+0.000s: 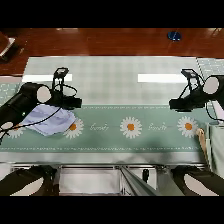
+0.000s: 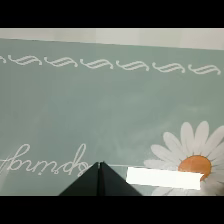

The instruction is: Fold the shirts.

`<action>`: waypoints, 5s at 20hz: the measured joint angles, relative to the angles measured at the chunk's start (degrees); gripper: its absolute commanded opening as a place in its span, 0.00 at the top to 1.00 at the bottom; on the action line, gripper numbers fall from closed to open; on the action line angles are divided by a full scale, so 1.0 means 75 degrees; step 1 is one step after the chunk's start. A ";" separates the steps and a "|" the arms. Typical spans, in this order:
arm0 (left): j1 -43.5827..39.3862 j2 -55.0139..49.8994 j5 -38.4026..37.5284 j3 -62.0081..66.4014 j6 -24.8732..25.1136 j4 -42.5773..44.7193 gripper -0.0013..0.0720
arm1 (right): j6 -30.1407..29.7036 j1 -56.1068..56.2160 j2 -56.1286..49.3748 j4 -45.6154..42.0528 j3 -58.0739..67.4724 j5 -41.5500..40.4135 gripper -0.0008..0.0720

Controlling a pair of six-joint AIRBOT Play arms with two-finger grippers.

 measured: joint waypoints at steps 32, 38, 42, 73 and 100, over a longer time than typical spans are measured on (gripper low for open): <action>0.2055 0.0466 -0.0233 0.1157 -0.0635 0.3019 0.29 | -0.0070 0.0032 -0.0006 0.0396 0.0000 -0.0201 0.42; 0.3669 -0.0329 -0.0271 0.1081 -0.1309 0.2964 0.29 | -0.0067 0.0032 -0.0006 0.1000 0.0000 -0.0315 0.43; 0.3940 -0.1221 -0.0379 0.1072 -0.1405 0.2460 0.29 | -0.0009 0.0032 -0.0006 0.1105 0.0000 -0.0367 0.43; 0.2562 0.0848 0.0548 0.5965 0.3252 -0.6904 0.94 | -0.0050 0.0032 0.2623 0.1827 0.0000 -0.0583 0.43; -0.1070 0.1868 0.0769 -0.1110 0.3483 -0.5330 0.29 | -0.0017 0.0032 0.2940 0.1804 -0.0965 -0.0737 0.43</action>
